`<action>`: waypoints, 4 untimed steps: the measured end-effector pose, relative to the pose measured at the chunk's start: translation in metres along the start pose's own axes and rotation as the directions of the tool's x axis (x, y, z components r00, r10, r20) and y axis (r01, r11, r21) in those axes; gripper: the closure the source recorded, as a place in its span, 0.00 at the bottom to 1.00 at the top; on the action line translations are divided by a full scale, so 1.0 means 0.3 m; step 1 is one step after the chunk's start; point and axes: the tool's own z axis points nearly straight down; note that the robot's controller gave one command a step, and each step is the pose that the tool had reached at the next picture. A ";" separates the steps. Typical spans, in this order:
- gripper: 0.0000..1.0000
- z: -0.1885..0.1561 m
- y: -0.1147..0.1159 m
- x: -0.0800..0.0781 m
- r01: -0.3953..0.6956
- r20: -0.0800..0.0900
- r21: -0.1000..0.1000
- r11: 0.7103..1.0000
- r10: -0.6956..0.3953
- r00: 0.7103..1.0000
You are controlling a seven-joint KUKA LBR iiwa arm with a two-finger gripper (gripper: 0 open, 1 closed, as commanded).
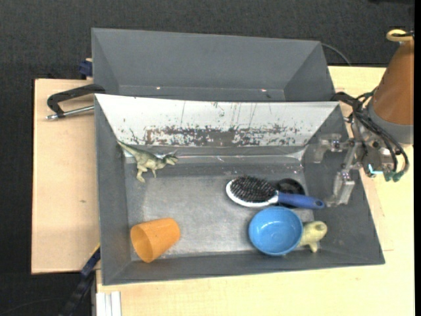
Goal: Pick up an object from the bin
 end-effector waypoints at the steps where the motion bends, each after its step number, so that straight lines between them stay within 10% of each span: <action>1: 0.00 0.582 0.149 -0.209 0.146 0.001 -0.001 0.989 -0.146 0.989; 2: 0.00 0.571 0.318 -0.168 -0.009 0.006 -0.002 1.000 0.009 1.000; 4: 0.00 0.571 0.410 -0.156 -0.132 0.006 -0.002 0.991 0.132 0.991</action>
Offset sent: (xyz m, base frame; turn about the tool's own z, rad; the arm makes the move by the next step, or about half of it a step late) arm 0.0614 0.0429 -0.1722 -0.1453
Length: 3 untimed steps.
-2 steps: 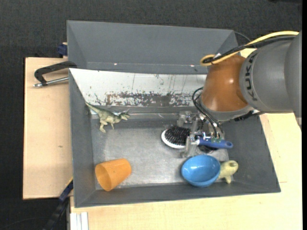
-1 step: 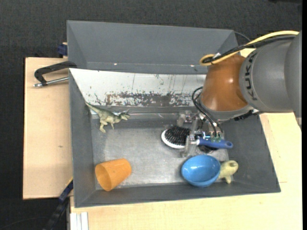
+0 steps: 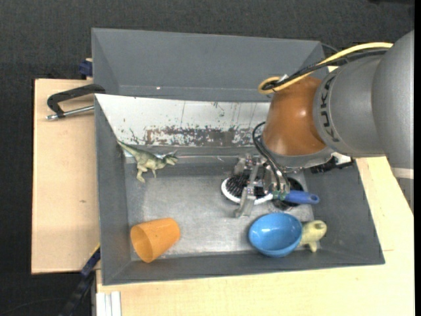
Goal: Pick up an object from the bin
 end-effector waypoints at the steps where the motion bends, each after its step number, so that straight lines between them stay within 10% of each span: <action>1: 0.00 -0.003 0.003 -0.003 0.001 0.003 0.001 1.000 -0.001 1.000; 2: 1.00 -0.003 0.003 -0.002 0.001 0.002 0.002 1.000 -0.001 1.000; 3: 1.00 -0.097 0.006 -0.008 0.001 0.008 0.001 1.000 -0.001 1.000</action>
Offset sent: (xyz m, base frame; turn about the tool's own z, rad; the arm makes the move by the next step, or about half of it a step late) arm 0.0000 0.0000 0.0000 0.0000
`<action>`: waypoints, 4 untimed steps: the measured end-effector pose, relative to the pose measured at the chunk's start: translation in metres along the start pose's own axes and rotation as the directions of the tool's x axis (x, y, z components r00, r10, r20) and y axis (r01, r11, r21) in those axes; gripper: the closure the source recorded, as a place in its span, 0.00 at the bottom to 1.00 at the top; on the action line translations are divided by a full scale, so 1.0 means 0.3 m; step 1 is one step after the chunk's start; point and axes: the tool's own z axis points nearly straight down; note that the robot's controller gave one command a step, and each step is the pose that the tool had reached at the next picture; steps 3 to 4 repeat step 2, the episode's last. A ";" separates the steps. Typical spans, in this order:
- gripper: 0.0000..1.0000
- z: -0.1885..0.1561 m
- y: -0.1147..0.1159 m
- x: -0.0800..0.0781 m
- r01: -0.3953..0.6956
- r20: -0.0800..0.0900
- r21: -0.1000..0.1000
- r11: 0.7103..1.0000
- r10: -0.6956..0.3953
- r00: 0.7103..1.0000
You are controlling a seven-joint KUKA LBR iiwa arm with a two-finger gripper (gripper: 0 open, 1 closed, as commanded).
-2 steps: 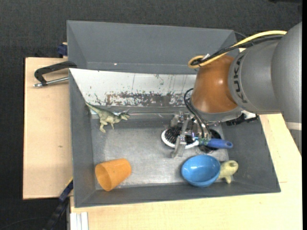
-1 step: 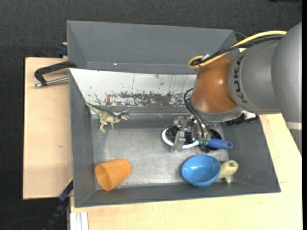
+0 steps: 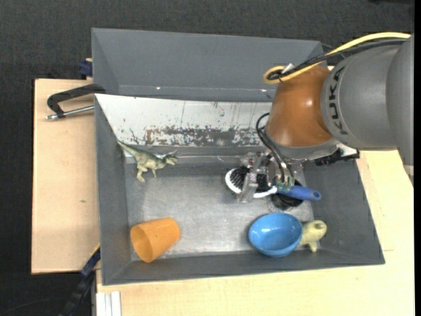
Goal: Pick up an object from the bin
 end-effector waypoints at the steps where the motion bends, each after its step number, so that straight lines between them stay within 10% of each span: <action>1: 1.00 -0.177 0.004 -0.008 0.001 0.003 -0.001 1.000 -0.001 1.000; 4: 1.00 -0.305 0.008 -0.013 0.003 0.000 -0.001 1.000 -0.003 1.000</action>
Offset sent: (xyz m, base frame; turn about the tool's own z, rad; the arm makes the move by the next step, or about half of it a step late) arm -0.0001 0.0000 0.0493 0.0000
